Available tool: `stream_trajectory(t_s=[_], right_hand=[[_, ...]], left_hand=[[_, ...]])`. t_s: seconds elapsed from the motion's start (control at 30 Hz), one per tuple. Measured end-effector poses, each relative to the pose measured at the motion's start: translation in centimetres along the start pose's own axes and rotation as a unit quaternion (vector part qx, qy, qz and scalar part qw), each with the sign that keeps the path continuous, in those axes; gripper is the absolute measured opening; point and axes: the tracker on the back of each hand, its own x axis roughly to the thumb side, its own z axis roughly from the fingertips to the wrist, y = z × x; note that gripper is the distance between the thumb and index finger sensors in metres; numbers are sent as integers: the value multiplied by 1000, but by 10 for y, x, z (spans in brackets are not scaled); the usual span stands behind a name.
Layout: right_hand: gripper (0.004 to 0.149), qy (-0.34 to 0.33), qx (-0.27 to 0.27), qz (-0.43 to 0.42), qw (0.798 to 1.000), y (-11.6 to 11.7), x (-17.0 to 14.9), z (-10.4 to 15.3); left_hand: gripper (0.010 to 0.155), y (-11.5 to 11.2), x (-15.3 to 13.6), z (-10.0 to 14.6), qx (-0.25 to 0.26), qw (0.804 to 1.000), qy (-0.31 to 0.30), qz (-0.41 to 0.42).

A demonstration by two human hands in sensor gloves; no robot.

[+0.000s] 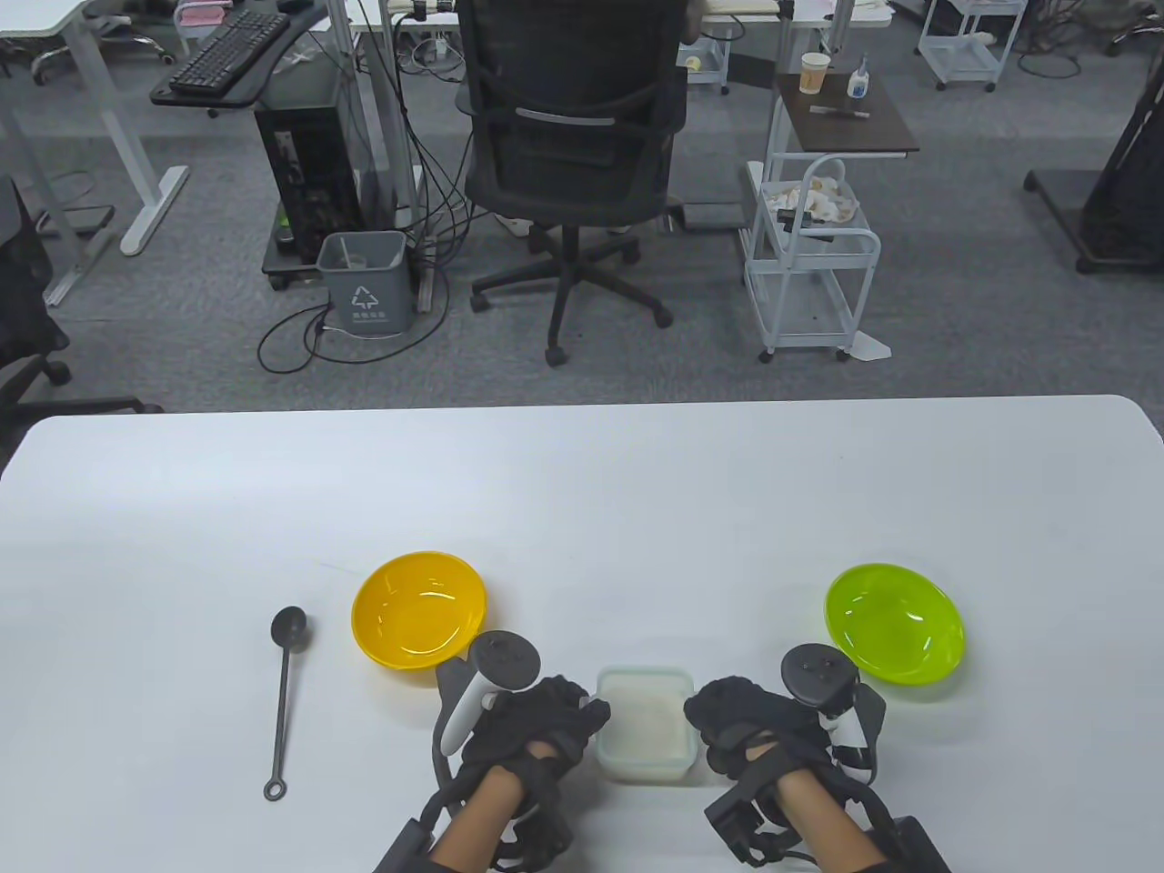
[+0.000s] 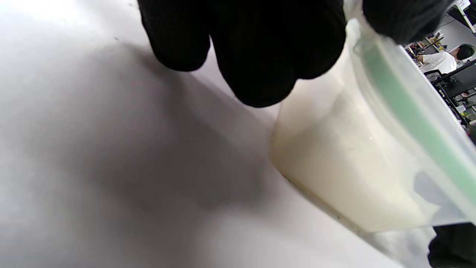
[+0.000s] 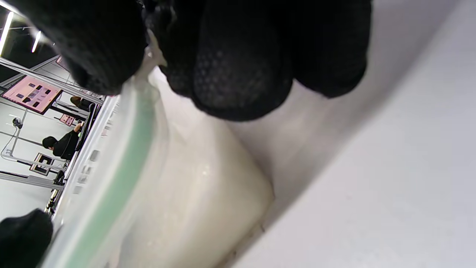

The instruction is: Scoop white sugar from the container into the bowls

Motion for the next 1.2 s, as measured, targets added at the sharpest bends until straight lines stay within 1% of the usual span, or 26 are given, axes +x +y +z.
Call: stream_trajectory(t_s=[0.07, 0.17, 0.23, 0.33, 0.5, 0.6, 0.63, 0.7, 0.77, 0.8, 0.83, 0.87, 0.9, 0.93, 1.0, 1.03, 1.1, 1.17, 1.2], right_hand=[[50, -2, -7, 7, 1000, -1, 1, 1], [49, -29, -51, 61, 996, 1, 10, 8], [49, -44, -71, 86, 993, 2, 14, 12], [49, -75, -104, 134, 983, 5, 19, 18], [50, -106, -136, 194, 966, 9, 26, 24], [50, -131, -156, 239, 950, 12, 29, 28], [50, -142, -164, 254, 943, 13, 30, 30], [51, -151, -167, 267, 937, 14, 31, 31], [53, -160, -170, 280, 931, 14, 34, 33], [55, -168, -167, 286, 928, 13, 36, 34], [59, -185, -148, 292, 927, 13, 38, 35], [61, -187, -147, 293, 926, 13, 39, 36], [63, -197, -157, 294, 922, 11, 40, 39], [65, -207, -161, 299, 918, 9, 42, 42], [69, -244, -177, 332, 894, 2, 49, 51], [70, -260, -190, 348, 881, -2, 51, 55], [73, -282, -215, 384, 852, -12, 56, 63], [75, -294, -240, 430, 819, -23, 57, 70], [76, -294, -244, 441, 812, -26, 56, 71]], left_hand=[[56, 1, 3, 2, 17, 1000, -3, -20], [55, 0, 7, 6, 43, 998, -8, -54], [55, 0, 9, 8, 56, 996, -11, -67], [55, -1, 12, 11, 72, 994, -14, -84], [57, -3, 17, 16, 107, 986, -23, -126], [60, -4, 21, 20, 137, 978, -28, -153], [62, -4, 23, 22, 147, 974, -31, -167], [67, -4, 28, 24, 162, 967, -38, -195], [71, -5, 36, 28, 183, 953, -47, -235], [72, -5, 40, 30, 197, 943, -56, -261], [75, -6, 46, 33, 206, 934, -68, -284], [78, -6, 50, 35, 202, 928, -85, -301], [81, -7, 56, 37, 187, 923, -101, -321], [84, -8, 60, 39, 184, 917, -106, -336], [89, -10, 72, 42, 160, 909, -123, -364], [92, -11, 76, 42, 151, 909, -123, -368], [96, -14, 82, 40, 110, 914, -132, -368], [101, -19, 86, 35, 72, 915, -123, -377], [102, -20, 86, 33, 58, 915, -122, -381]])
